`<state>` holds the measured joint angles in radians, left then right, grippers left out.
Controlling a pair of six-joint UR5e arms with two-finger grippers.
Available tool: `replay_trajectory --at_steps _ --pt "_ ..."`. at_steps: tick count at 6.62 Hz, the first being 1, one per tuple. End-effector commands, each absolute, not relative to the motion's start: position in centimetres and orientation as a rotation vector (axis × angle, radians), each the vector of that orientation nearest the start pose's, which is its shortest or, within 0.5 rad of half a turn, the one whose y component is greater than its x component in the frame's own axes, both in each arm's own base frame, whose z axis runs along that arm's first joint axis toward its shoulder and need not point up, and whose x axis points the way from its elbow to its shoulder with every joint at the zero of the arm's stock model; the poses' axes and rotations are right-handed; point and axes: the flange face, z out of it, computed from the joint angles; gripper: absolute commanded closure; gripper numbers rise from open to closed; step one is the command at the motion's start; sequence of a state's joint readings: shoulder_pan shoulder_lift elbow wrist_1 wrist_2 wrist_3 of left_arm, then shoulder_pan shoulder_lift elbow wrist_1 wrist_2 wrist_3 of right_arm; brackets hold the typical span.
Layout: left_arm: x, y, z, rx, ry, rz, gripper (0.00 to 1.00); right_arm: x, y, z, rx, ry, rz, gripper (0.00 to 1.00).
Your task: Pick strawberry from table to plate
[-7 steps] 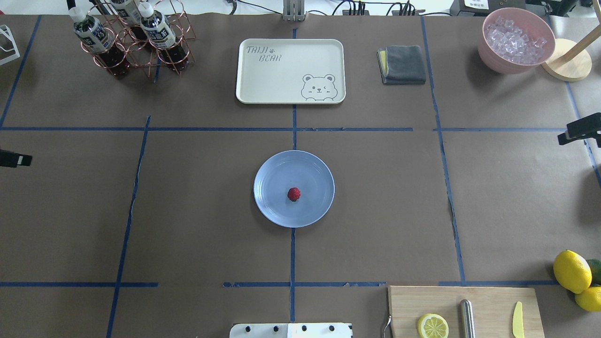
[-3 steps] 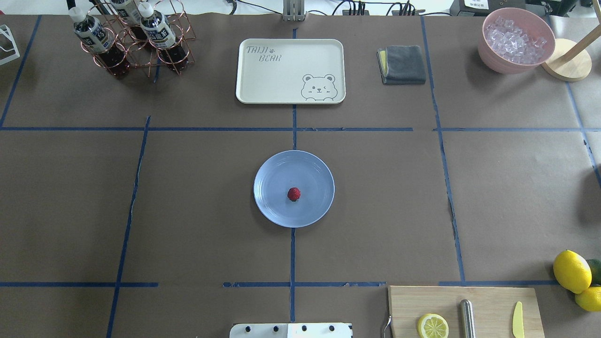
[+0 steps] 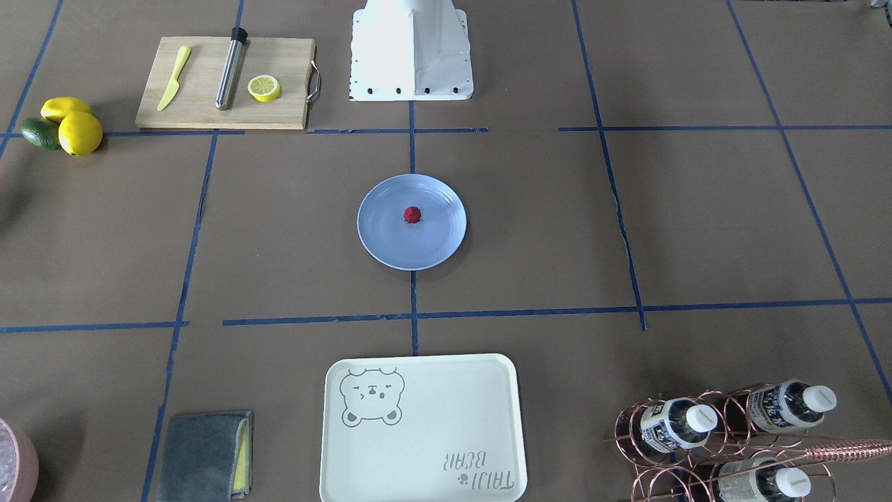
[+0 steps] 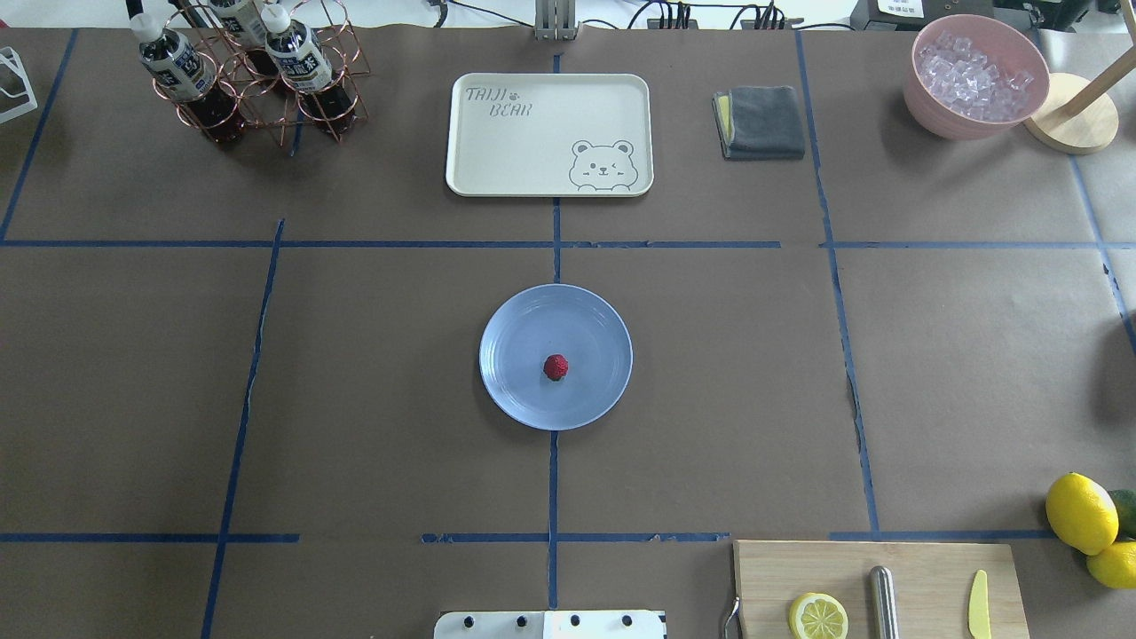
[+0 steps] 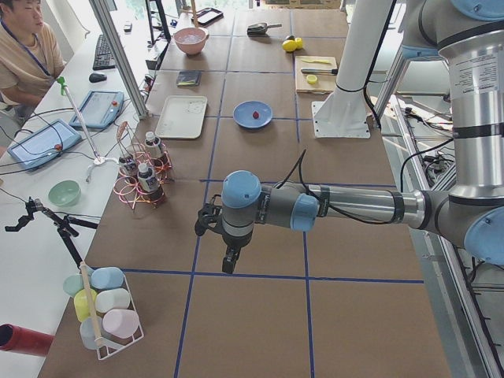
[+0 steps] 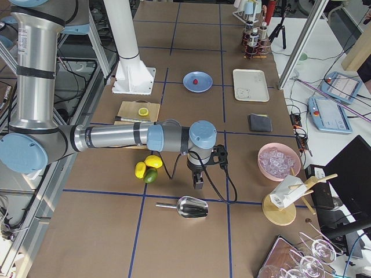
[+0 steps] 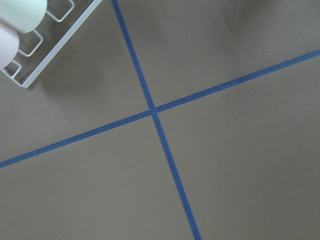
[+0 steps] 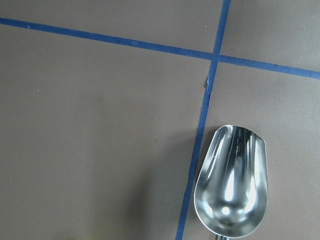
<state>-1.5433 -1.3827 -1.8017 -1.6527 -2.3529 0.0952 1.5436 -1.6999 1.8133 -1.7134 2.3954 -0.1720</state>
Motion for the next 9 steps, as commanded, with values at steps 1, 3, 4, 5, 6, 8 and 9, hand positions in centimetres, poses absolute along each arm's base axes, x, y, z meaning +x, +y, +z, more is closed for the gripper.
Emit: replay_trajectory --at_steps 1,3,4,5,6,8,9 --pt "-4.48 -41.55 62.93 0.098 0.883 0.141 0.0 4.68 -43.38 60.82 0.017 -0.846 -0.133 0.0" --pt "-4.54 -41.85 62.67 0.114 0.872 0.148 0.0 4.61 -43.51 60.67 0.001 -0.846 -0.085 0.0" --pt "-4.53 -41.77 62.86 0.111 0.873 0.145 0.0 4.66 -43.43 61.01 -0.005 -0.84 -0.083 0.0" --pt "-4.54 -41.71 62.92 0.114 0.871 0.151 0.0 4.61 -43.52 60.53 0.004 -0.846 -0.088 0.0" --pt "-4.53 -41.65 62.82 0.115 0.873 0.151 0.0 4.61 -43.44 60.81 -0.001 -0.846 -0.085 0.0" --pt "-4.35 -41.84 62.04 0.141 0.879 0.174 0.0 4.62 -43.38 60.65 0.003 -0.846 -0.089 0.0" --pt "-4.54 -42.17 62.05 0.167 0.866 0.181 0.0 4.62 -43.38 60.79 0.002 -0.846 -0.089 0.0"
